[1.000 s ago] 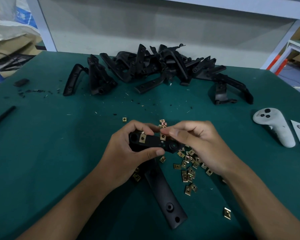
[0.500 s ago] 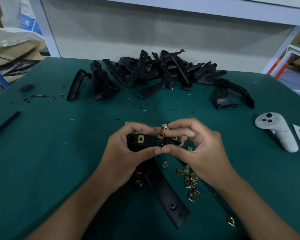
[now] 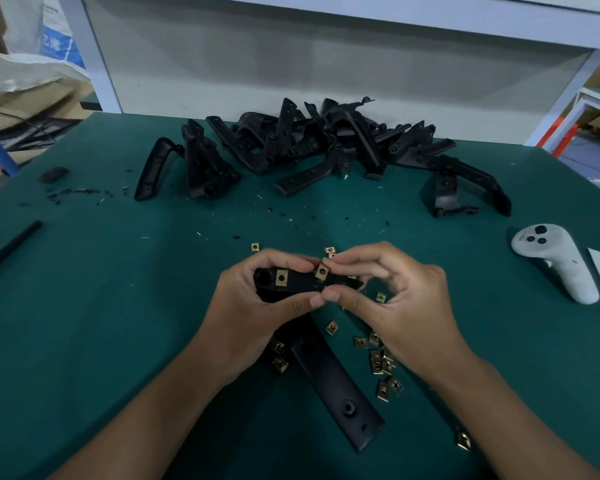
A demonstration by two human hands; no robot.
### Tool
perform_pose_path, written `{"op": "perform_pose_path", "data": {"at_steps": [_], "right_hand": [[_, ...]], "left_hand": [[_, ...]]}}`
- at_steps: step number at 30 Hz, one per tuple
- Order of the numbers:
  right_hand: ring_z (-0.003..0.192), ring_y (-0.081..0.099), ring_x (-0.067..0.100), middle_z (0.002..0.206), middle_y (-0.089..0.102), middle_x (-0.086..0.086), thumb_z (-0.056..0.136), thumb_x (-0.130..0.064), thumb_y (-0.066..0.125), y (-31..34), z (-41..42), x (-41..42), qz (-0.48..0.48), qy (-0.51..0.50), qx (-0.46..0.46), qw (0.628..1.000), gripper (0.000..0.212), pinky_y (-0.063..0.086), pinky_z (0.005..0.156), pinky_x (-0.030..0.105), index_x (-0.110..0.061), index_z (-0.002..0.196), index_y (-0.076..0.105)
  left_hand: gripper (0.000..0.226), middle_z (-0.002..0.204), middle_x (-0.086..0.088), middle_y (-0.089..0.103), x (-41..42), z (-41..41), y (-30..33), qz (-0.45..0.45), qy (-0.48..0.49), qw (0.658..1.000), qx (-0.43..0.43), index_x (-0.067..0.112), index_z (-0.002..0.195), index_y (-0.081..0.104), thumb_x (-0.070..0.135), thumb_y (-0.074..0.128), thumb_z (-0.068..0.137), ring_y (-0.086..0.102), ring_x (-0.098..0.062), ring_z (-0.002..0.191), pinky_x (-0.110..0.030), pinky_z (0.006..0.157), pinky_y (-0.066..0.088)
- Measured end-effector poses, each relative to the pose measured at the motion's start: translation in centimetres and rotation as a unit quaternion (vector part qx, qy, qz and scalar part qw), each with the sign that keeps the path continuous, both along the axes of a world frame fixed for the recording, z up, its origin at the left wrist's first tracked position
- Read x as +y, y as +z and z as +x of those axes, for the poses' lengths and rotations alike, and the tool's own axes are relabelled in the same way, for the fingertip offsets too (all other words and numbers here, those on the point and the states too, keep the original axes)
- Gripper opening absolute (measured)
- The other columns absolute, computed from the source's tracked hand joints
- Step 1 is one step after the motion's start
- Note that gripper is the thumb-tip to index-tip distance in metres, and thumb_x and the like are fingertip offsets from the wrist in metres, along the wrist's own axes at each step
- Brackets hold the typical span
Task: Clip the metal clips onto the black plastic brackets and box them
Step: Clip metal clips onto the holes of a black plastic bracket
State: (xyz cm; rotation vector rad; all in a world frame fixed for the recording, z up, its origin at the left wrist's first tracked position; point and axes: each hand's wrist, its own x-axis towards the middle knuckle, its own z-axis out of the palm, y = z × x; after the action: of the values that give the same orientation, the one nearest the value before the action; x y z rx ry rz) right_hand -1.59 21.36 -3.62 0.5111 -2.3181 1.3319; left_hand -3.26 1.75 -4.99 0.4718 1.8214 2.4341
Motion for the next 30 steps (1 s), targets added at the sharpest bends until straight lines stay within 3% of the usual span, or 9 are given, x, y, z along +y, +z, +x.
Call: {"op": "perform_pose_path", "data": {"at_steps": [5,9,14,18,20,26,30], "right_hand": [[0.097,0.069,-0.008,0.104,0.076,-0.018,0.083,-0.038,0.078,0.25,0.08,-0.22,0.037,0.003,0.033,0.999,0.029,0.057,0.082,0.023,-0.023,0.107,0.072],[0.103,0.070,0.000,0.105,0.076,-0.015,0.086,-0.030,0.078,0.20,0.10,-0.33,0.054,0.006,0.039,0.998,0.025,0.058,0.085,0.033,-0.018,0.108,0.074],[0.113,0.066,0.002,0.113,0.072,-0.022,0.092,-0.039,0.072,0.35,0.13,-0.29,0.046,0.028,-0.023,0.998,0.034,0.053,0.088,0.026,-0.030,0.124,0.065],[0.119,0.060,0.006,0.121,0.062,-0.022,0.096,-0.038,0.067,0.02,-0.03,-0.10,0.074,0.036,-0.039,0.996,0.035,0.048,0.091,0.018,-0.029,0.130,0.062],[0.117,0.059,0.009,0.118,0.061,-0.021,0.095,-0.034,0.067,-0.07,-0.17,0.07,0.085,0.035,-0.049,0.995,0.034,0.047,0.088,0.019,-0.027,0.128,0.063],[0.097,0.061,0.011,0.100,0.063,-0.017,0.091,-0.028,0.068,-0.28,-0.26,-0.12,0.086,0.028,-0.042,0.995,0.020,0.047,0.076,0.023,-0.028,0.111,0.067],[0.096,0.061,0.011,0.099,0.061,-0.017,0.091,-0.028,0.068,-0.26,-0.32,-0.05,0.089,0.041,-0.040,0.994,0.017,0.044,0.077,0.017,-0.025,0.108,0.067]], "left_hand": [[0.025,0.097,-0.004,0.079,-0.16,0.06,-0.01,-0.025,0.011,1.000,-0.014,0.023,0.085,0.075,0.012,0.086,0.065,0.075,-0.011,0.087,-0.016,0.074,0.056],[0.028,0.092,0.005,0.078,-0.12,0.12,0.08,-0.042,0.017,0.999,-0.007,0.013,0.090,0.072,0.011,0.085,0.066,0.073,-0.005,0.083,-0.012,0.073,0.054],[0.027,0.088,0.002,0.078,-0.05,0.14,0.13,-0.037,0.020,0.999,-0.013,0.016,0.090,0.072,0.012,0.086,0.067,0.073,-0.006,0.079,-0.014,0.070,0.054],[0.026,0.104,0.000,0.078,-0.08,0.00,0.19,-0.019,0.018,1.000,0.004,0.021,0.088,0.073,0.012,0.085,0.067,0.074,-0.013,0.096,-0.018,0.079,0.056],[0.027,0.103,0.000,0.078,-0.19,-0.05,0.25,-0.013,0.018,1.000,-0.001,0.028,0.085,0.075,0.017,0.088,0.065,0.074,-0.013,0.095,-0.019,0.080,0.056],[0.025,0.098,-0.001,0.078,-0.11,-0.01,0.35,-0.008,0.016,1.000,0.005,0.029,0.083,0.074,0.012,0.083,0.067,0.073,-0.012,0.090,-0.017,0.078,0.055],[0.024,0.097,0.001,0.077,-0.23,0.10,0.31,-0.025,0.013,1.000,0.011,0.029,0.083,0.073,0.014,0.083,0.069,0.072,-0.011,0.089,-0.017,0.078,0.055]]}}
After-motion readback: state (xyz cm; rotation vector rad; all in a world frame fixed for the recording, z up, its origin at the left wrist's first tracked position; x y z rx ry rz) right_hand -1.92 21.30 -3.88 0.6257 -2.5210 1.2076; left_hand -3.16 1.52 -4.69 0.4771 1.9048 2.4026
